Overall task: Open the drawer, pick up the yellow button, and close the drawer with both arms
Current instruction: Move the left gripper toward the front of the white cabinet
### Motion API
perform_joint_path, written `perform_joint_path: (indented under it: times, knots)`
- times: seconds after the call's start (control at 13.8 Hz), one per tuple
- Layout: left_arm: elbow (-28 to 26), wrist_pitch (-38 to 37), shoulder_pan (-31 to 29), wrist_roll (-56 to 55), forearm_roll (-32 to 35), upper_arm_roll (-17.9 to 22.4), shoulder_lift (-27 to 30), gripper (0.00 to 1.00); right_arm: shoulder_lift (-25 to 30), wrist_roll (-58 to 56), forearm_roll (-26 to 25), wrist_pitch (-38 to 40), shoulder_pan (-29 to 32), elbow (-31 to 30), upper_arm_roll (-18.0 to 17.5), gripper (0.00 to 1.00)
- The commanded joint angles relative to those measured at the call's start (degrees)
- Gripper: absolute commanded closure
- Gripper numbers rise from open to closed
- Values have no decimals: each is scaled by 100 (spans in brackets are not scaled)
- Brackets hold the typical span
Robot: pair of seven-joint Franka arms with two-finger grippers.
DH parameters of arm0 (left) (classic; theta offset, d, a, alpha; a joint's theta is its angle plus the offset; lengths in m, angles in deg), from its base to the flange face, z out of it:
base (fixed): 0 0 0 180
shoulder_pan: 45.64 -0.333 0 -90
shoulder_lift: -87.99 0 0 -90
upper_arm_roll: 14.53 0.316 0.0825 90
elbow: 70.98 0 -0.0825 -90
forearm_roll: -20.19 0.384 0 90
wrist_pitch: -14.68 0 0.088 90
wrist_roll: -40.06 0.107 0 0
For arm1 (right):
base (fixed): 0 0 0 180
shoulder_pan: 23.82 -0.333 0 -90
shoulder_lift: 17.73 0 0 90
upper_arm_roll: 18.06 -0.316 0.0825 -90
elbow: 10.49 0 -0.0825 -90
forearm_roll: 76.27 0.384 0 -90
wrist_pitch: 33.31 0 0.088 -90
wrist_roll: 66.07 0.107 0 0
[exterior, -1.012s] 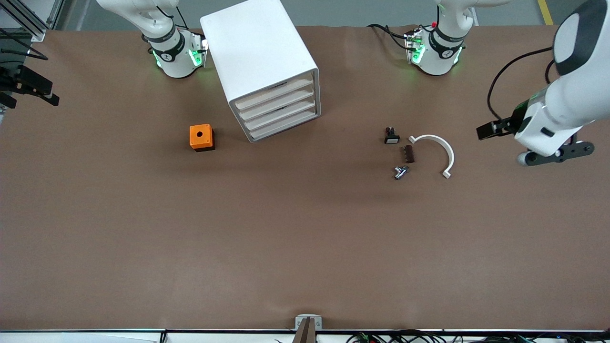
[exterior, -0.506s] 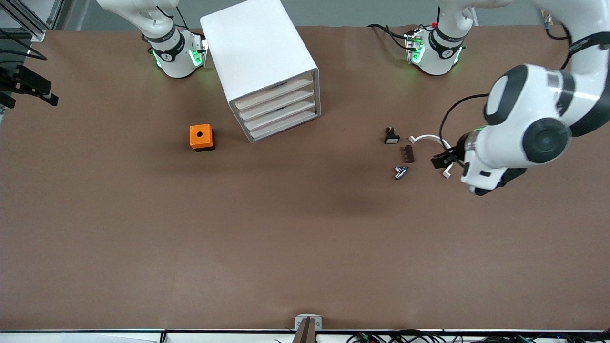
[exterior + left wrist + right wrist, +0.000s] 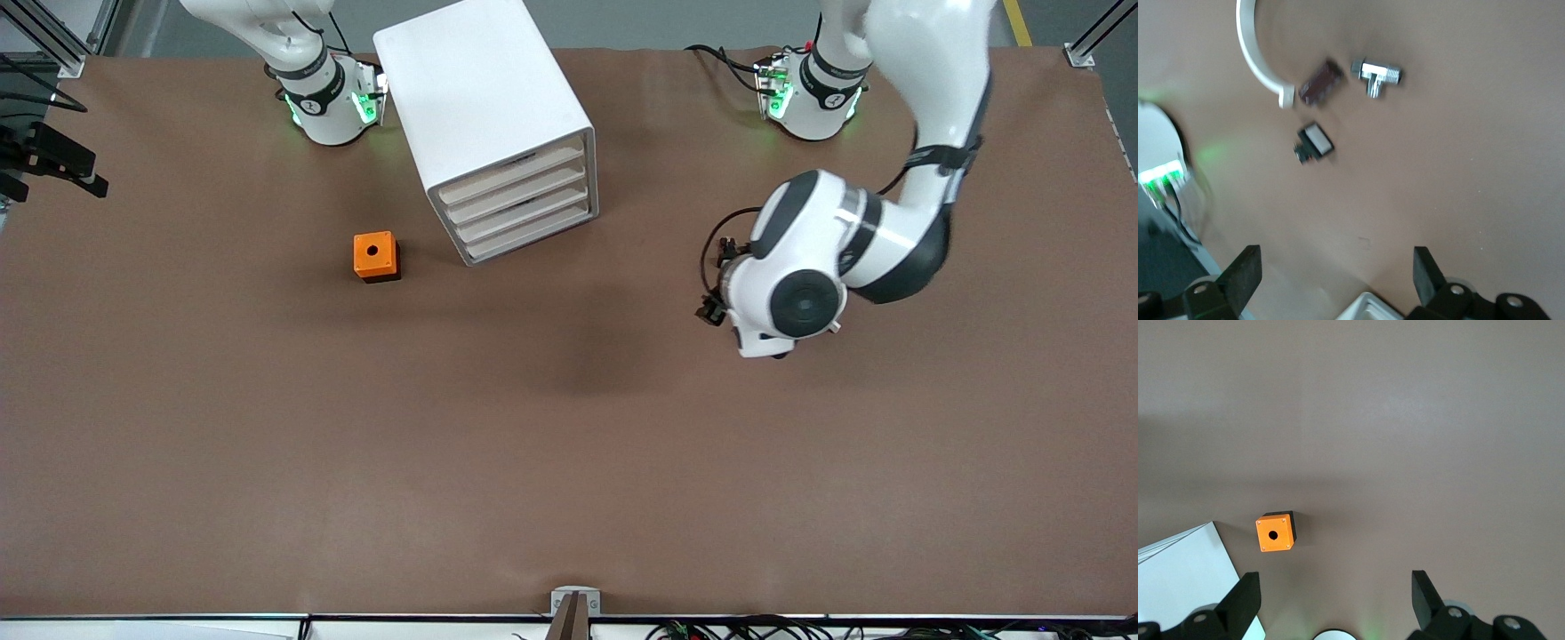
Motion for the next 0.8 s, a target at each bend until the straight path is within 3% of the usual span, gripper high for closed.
perform_joint_path:
  times: [0.0,0.14,0.36,0.72]
  knots:
    - [316,-86,423,-1367,-165,40,-414,0,134,-35,-79,-28,-1,-127,-5,0]
    - [316,-94,600,-2317,-611,40,-563,0,134,-35,-79,-28,-1,-127,-5,0]
    - [263,-138,592,-3065,-1971,40,-722,1,134,-35,-79,-19,-1,-127,-5,0]
    - [263,-332,653,-4315,-3740,40,-1099,9,116,-35,-79,-10,-18,-48,-5,0]
